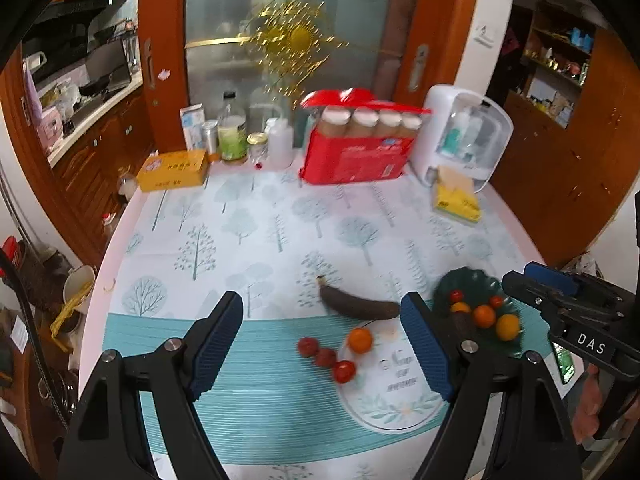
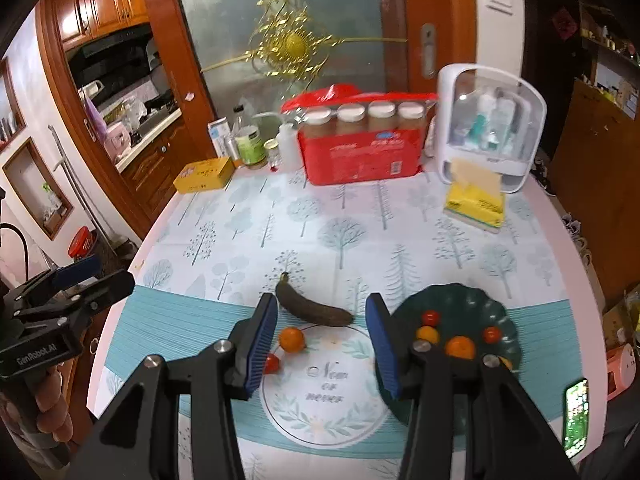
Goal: Organize fruits
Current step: 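Withdraw both tools from the plate toward the lychees and mandarin, then grasp the last mandarin with the right tool while the left tool grasps a brown lychee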
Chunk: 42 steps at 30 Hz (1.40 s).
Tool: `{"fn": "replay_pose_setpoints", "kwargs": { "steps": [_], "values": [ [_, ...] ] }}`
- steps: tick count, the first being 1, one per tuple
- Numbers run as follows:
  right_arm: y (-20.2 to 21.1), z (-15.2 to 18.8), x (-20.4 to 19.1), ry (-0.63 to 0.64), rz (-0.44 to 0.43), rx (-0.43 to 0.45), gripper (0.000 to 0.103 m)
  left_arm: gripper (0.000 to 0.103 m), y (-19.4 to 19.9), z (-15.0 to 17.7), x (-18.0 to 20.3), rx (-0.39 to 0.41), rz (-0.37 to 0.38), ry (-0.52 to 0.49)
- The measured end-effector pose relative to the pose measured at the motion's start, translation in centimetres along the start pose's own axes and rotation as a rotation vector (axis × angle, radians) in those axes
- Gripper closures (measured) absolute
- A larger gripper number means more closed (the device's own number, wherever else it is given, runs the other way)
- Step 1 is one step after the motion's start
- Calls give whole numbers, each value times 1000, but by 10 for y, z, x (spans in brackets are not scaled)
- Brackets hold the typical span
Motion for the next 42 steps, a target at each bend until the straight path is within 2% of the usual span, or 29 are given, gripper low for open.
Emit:
{"fn": "replay_pose_setpoints", "kwargs": {
  "steps": [6, 12, 17, 21, 26, 35, 39, 42],
  "values": [
    [-60, 4, -18, -10, -14, -86, 57, 23, -58, 13, -17, -89, 1, -3],
    [-122, 17, -20, -60, -35, -211, 57, 23, -131, 36, -24, -219, 35, 16],
    [-171, 38, -16, -96, -35, -318, 57, 39, -183, 56, -29, -324, 71, 20],
    [-202, 57, -10, -122, -40, -404, 57, 46, -209, 68, -32, -390, 97, 31],
    [-225, 71, -9, -128, -47, -458, 57, 49, -228, 78, -31, -432, 120, 20],
    [-248, 82, -11, -114, -54, -502, 57, 49, -241, 86, -21, -466, 152, 11],
    [-249, 86, -12, -105, -68, -500, 63, 49, -245, 88, -15, -475, 156, 4],
    [-245, 86, -10, -80, -37, -490, 64, 50, -246, 86, -12, -471, 160, 2]
  ]
}}
Point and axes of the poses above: each gripper's, at about its wrist camera, not at the fingertips, and y roughly against the way its jaws point, x to its right, z to its underside, the point moved 2 cm from there along -y, roughly the way its jaws point, and after that the axes turned 5 degrees about -z, right-handed, at the moved point
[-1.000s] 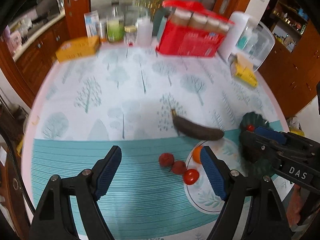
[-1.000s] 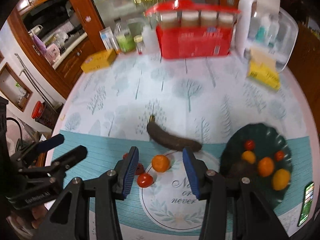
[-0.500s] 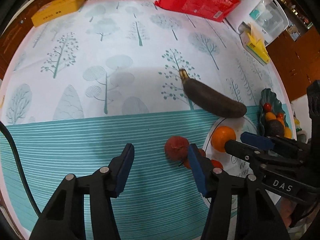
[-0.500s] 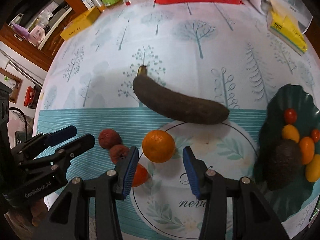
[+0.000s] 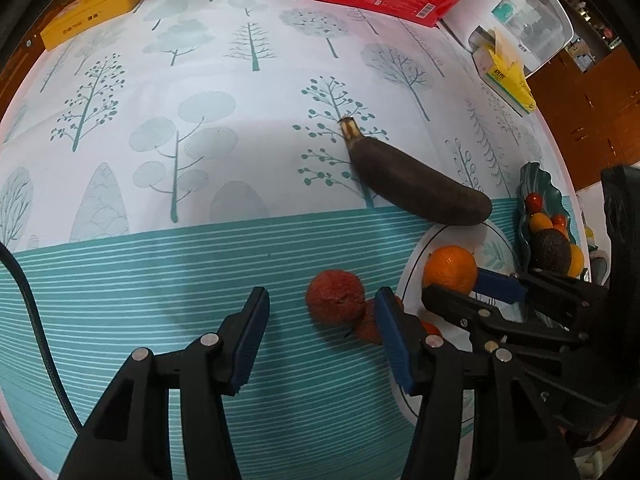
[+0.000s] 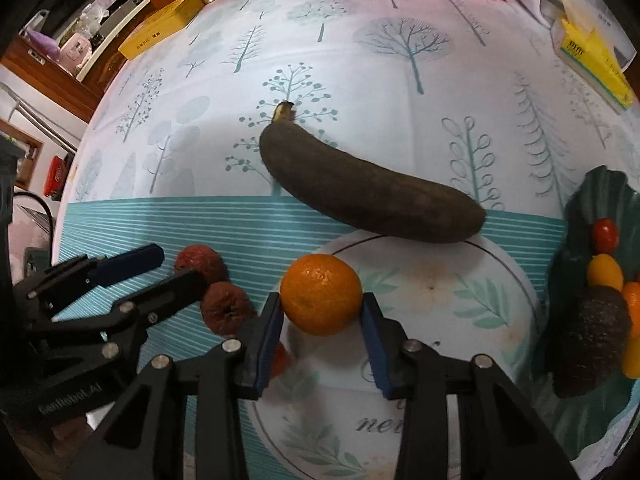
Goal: Organize fruits
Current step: 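Grasp the last mandarin with the right tool while the left tool grasps a brown lychee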
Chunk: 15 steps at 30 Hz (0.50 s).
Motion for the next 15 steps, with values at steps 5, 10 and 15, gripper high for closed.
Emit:
{"fn": "replay_pose_setpoints", "kwargs": {
  "steps": [5, 10, 15],
  "values": [
    [7, 7, 12, -29, -5, 7, 64, 50, -4, -6, 7, 0, 10, 7],
    [10, 15, 23, -60, -8, 12, 64, 58, -9, -10, -3, -20, 74, 101],
    [16, 21, 28, -73, -17, 28, 64, 61, -5, -8, -19, -3, 46, 165]
  ]
}}
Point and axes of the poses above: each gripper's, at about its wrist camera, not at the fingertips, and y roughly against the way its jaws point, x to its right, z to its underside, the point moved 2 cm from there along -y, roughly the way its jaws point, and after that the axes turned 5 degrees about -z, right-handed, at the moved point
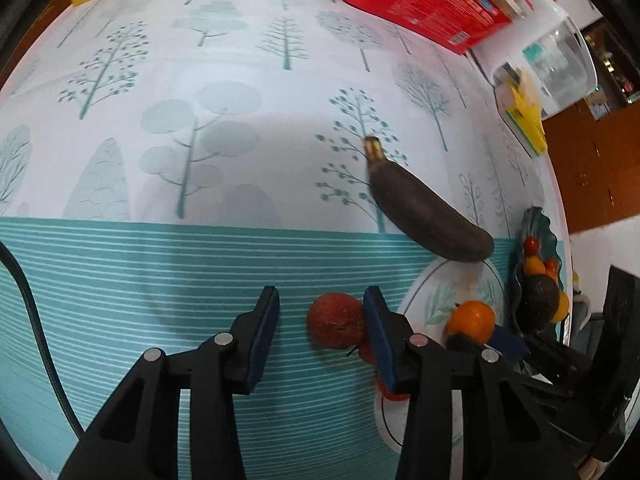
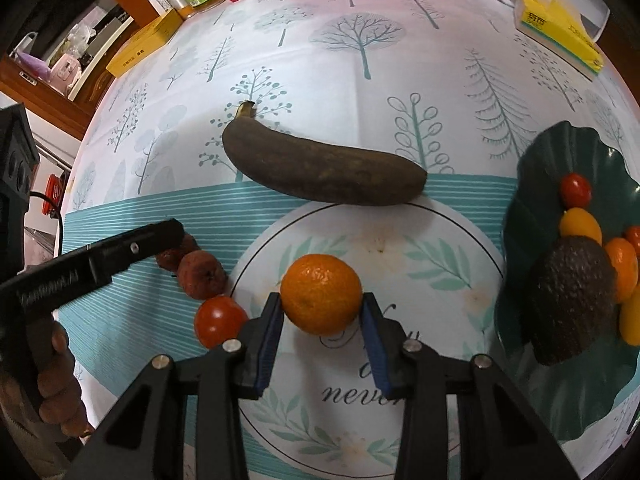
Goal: Organize fruits
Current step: 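Grasp the last mandarin with the right tool while the left tool grasps a brown lychee, then carry the mandarin in the right tool and lychee in the left tool over the plate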
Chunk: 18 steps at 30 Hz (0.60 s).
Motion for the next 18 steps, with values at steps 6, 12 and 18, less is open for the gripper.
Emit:
{"fn": "replay_pose_setpoints", "kwargs": {
  "steps": [6, 12, 18],
  "values": [
    [3, 3, 1, -4, -10, 6, 64, 61, 1, 4, 7, 0, -36, -46],
    [8, 7, 4, -12, -11, 16, 64, 62, -6, 11, 23, -14, -75, -106],
    [14, 12, 7, -19, -12, 38, 64, 67, -7, 8, 27, 12, -115, -137]
  ]
}}
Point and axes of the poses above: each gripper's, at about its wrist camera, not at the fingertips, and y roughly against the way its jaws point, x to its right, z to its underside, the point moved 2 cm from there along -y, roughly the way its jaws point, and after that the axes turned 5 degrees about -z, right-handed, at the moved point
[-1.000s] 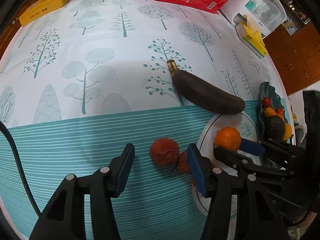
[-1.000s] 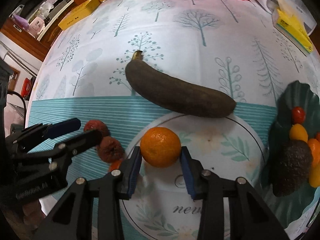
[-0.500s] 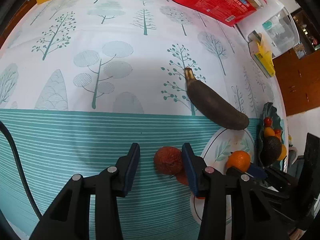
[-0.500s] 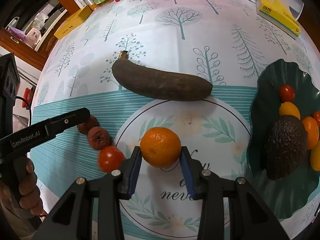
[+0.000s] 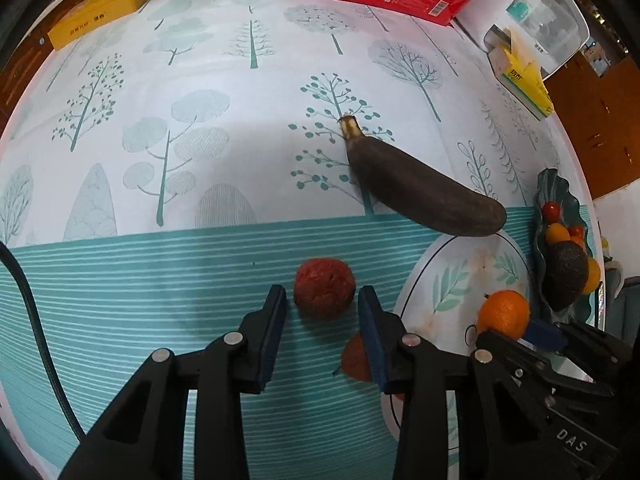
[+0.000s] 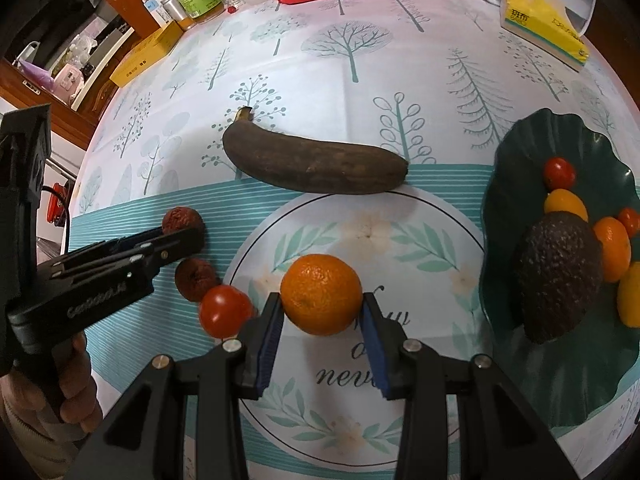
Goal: Organize fruits
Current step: 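Carry the mandarin in the right tool and lychee in the left tool over the plate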
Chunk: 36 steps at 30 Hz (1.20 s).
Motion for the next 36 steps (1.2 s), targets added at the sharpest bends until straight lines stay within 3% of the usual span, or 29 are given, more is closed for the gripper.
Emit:
{"fn": "replay_pose_setpoints", "kwargs": {
  "steps": [7, 12, 19, 28, 36],
  "values": [
    [9, 7, 5, -19, -8, 29, 64, 67, -2, -8, 8, 22, -44, -30],
    [18, 15, 5, -12, -2, 53, 64, 75, 0, -5, 16, 46, -88, -74],
    [47, 28, -1, 28, 9, 116, 64, 75, 56, 17, 41, 136, -126, -162],
    [111, 49, -1, 60, -24, 219, 64, 75, 134, 42, 106, 218, -8, -245],
    [186, 65, 27, 37, 17, 344, 64, 75, 182, 40, 188, 303, 69, -335]
  ]
}}
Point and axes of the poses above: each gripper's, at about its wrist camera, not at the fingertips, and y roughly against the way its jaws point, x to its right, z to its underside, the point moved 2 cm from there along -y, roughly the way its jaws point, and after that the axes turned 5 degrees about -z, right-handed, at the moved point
